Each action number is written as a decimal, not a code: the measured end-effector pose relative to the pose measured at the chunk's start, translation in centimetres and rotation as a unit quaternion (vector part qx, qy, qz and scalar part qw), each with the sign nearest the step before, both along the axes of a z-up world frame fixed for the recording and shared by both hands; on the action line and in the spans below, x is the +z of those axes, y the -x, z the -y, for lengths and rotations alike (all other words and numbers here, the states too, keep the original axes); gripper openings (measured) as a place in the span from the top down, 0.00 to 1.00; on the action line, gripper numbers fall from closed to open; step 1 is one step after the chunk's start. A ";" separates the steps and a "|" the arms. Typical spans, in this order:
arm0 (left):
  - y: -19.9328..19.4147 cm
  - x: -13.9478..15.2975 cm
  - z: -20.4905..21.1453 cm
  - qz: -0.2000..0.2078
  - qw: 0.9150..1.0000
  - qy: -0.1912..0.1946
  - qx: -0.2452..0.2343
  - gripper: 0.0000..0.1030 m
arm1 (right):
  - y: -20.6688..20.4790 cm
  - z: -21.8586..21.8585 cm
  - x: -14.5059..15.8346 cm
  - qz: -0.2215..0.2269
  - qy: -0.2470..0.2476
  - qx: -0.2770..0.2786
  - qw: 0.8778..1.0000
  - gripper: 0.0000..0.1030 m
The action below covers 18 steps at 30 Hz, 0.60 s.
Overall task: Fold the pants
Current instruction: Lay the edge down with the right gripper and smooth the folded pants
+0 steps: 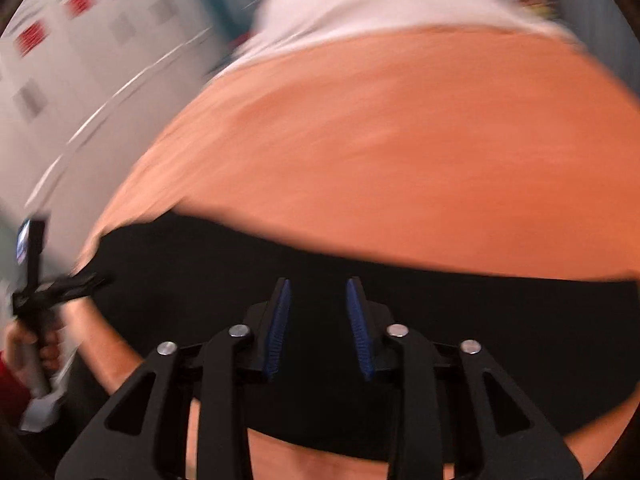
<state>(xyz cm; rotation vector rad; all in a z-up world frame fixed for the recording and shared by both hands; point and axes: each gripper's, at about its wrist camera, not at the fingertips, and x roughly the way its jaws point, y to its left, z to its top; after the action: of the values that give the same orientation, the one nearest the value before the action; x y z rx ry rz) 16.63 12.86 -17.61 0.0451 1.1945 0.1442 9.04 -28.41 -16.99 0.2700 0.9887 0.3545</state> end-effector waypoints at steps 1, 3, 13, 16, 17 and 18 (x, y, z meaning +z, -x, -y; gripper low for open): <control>-0.2 -0.3 -0.6 -0.001 1.000 -0.011 0.001 0.16 | -1.6 -4.4 -0.8 -0.013 -0.007 0.039 0.999 0.79; -0.3 -0.7 -2.2 -0.001 0.999 -0.031 0.005 0.16 | -4.0 -11.1 -2.2 -0.028 -0.008 0.090 0.996 0.81; -1.8 -2.7 -10.3 -0.018 0.998 -0.012 0.052 0.16 | -16.9 -22.1 -7.1 -0.094 0.001 0.094 0.991 0.99; -1.6 -2.8 -10.8 -0.016 0.998 -0.001 0.054 0.16 | -14.8 -19.3 -4.8 -0.068 -0.018 0.078 0.994 0.94; -1.5 -2.7 -10.7 -0.016 0.998 0.000 0.053 0.16 | -13.7 -17.7 -3.7 -0.057 -0.029 0.063 0.996 0.94; -1.3 -2.6 -10.5 -0.014 0.999 0.001 0.050 0.16 | -11.6 -14.7 -2.6 -0.042 -0.043 0.033 0.998 0.93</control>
<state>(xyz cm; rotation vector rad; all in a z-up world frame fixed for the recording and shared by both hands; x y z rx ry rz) 17.90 23.38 -20.21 -0.0151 1.2256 0.2308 20.64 -13.71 -19.64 0.3340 1.0687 0.4496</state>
